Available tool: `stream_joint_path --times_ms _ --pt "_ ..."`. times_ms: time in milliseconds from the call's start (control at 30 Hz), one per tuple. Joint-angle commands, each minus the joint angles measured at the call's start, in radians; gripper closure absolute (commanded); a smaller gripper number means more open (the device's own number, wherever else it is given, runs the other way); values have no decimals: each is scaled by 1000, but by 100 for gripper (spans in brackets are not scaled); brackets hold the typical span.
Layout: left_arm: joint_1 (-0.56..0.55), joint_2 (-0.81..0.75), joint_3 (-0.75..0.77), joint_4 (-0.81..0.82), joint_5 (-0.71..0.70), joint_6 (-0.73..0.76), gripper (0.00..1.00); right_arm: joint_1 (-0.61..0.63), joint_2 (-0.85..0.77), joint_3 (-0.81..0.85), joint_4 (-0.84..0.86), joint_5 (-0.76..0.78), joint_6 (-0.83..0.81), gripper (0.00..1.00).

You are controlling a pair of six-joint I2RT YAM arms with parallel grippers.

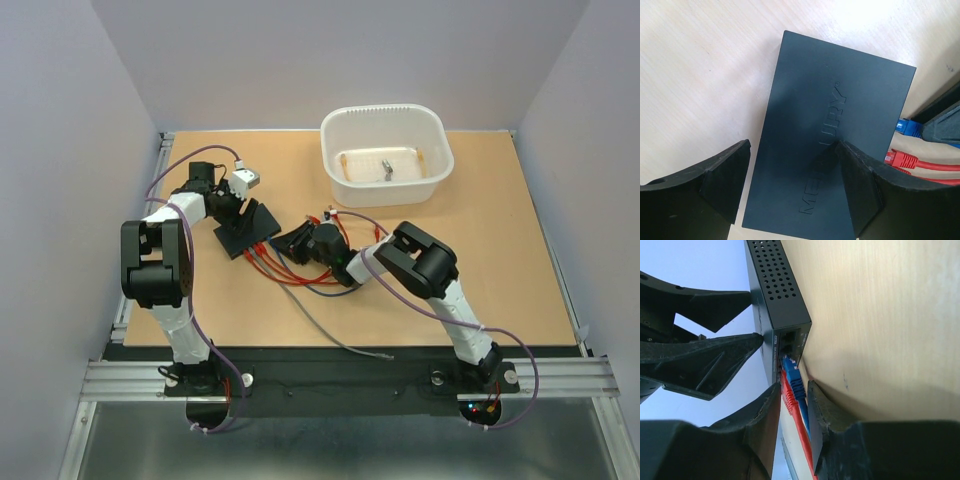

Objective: Pull the plug from the switch port

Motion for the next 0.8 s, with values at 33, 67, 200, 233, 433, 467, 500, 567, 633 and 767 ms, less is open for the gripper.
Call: stream_joint_path --times_ms 33,67,200,233,433,467,500,567,633,767 --pt "-7 12 -32 -32 -14 -2 19 32 71 -28 -179 -16 -49 66" --pt "-5 11 -35 -30 -13 -1 19 32 83 -22 -179 -13 -48 66" --pt "-5 9 -38 -27 -10 -2 19 30 100 11 -181 20 -46 65" --pt "-5 11 -38 -26 -10 -2 19 28 105 24 -182 22 -49 64" --pt "-5 11 -33 -26 -7 -1 19 27 137 70 -192 26 -57 64" --pt "-5 9 -33 -26 -8 -1 19 27 139 71 -192 29 -52 64" --pt "-7 8 -33 -27 -8 -1 19 25 139 67 -192 31 -42 64" --pt "-5 9 -33 -27 -7 -1 19 22 133 61 -192 31 -42 64" --pt "-5 11 -35 -26 -5 -1 19 16 128 55 -192 60 -39 66" --pt "-7 15 -38 -27 1 -1 20 10 148 81 -192 69 -28 68"
